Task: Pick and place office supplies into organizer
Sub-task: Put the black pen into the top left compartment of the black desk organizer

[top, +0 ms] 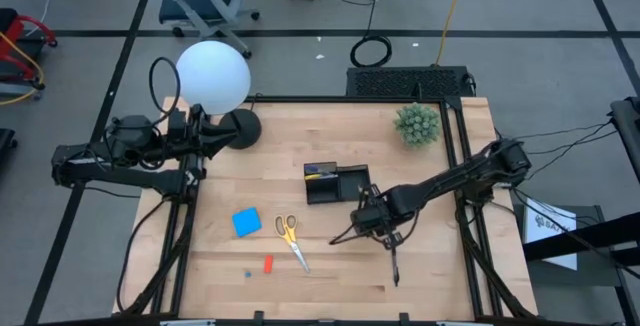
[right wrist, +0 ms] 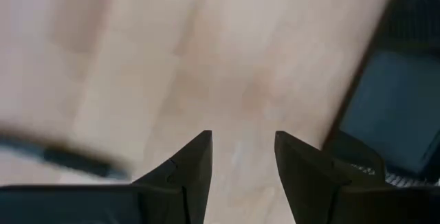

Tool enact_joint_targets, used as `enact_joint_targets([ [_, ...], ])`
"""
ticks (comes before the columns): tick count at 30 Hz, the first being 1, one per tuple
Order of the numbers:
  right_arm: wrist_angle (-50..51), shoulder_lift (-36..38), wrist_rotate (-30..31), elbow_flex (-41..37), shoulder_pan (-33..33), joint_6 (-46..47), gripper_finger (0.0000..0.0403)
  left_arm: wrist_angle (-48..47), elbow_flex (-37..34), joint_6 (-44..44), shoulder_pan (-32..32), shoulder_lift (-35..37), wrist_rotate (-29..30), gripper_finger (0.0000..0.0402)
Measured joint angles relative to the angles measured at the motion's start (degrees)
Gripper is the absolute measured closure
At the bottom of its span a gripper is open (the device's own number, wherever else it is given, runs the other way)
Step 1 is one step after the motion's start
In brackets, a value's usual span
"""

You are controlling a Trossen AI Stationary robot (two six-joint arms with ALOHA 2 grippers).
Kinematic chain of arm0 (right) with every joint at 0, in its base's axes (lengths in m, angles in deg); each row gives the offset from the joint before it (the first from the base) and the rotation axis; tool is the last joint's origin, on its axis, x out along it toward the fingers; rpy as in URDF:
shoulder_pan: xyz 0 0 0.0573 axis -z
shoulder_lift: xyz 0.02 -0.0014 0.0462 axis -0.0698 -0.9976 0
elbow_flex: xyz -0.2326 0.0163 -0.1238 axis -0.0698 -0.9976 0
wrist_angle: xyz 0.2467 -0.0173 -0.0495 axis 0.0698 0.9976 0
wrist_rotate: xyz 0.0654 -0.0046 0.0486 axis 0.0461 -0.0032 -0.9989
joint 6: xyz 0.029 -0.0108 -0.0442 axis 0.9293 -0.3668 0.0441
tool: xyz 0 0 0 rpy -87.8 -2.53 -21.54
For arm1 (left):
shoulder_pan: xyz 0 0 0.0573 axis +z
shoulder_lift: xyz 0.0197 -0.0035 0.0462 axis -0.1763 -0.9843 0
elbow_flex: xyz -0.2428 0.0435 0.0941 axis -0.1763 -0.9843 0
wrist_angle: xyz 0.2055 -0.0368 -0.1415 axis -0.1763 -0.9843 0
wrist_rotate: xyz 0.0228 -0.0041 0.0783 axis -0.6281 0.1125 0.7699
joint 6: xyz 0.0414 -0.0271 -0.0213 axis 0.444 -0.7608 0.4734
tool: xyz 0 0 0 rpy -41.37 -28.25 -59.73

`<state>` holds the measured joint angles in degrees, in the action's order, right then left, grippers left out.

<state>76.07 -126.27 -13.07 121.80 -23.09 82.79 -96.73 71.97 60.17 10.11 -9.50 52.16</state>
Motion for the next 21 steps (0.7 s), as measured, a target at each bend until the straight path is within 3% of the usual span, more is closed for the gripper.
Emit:
enact_joint_targets([
  [12, 7.4, 0.7, -0.2, 0.8, -9.2, -13.5, 0.0252, 0.0, 0.0, 0.0, 0.0, 0.0, 0.0, 0.033],
  [21, 7.7, 0.7, -0.1, 3.1, -14.0, -22.9, 0.0252, 0.0, 0.0, 0.0, 0.0, 0.0, 0.0, 0.033],
])
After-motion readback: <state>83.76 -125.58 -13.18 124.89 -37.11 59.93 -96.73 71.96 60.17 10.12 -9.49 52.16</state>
